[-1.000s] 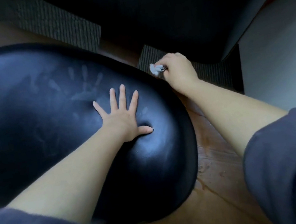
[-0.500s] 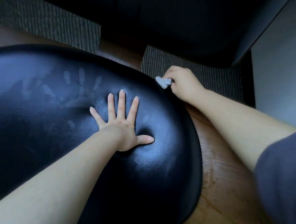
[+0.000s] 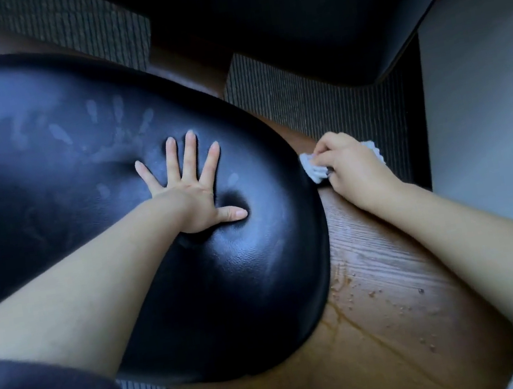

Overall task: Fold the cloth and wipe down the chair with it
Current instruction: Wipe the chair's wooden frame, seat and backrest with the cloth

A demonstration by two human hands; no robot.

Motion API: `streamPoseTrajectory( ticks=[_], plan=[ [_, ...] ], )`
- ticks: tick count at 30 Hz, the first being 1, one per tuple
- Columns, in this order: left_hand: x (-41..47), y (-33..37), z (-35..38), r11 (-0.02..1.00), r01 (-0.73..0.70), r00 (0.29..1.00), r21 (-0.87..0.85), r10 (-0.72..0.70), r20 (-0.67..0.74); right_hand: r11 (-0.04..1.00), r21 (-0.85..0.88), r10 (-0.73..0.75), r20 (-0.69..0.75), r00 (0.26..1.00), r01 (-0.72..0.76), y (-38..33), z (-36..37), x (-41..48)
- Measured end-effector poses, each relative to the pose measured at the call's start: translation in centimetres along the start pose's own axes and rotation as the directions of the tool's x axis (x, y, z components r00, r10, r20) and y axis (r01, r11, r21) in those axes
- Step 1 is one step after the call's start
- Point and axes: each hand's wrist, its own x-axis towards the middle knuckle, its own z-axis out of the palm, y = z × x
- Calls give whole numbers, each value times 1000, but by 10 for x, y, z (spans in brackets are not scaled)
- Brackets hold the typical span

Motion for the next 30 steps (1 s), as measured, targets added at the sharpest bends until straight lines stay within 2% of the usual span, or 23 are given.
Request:
streamPoseTrajectory(
  ticks=[3,7,13,15,19,22,25,29,30],
  plan=[
    [-1,0,1,1000,-8,1000,-5,8,-21,999,-32,-23,15,1000,24,-4,-5,-4],
    [1,-1,4,1000,0,999,-4,0,-47,998,-12,64,-33,997,-64,-19,-1,30],
    [-3,-1,3,1000,-15,997,-18,13,-75,991,-79,100,-76,992,-106,-18,5,-46],
    [-2,-2,6,1000,-24,995,-14,22,-99,996,-83,23,-54,998,-27,-16,1,-38],
    [2,-5,11,999,-36,989,-13,34,-147,992,-123,-41,-18,999,39,-15,-2,29],
    [6,-7,16,999,-36,983,-7,34,-180,981,-146,-138,-58,989,128,-10,2,45],
    [2,-5,15,999,-35,980,-7,33,-194,968,-214,-139,-9,990,134,-9,-3,6],
    [-9,-1,12,999,-36,965,-25,28,-262,969,-146,-193,65,979,201,-15,-14,-59],
    [-12,1,14,998,-39,958,-40,26,-287,976,-139,-160,77,984,169,-16,-14,-58]
  ],
)
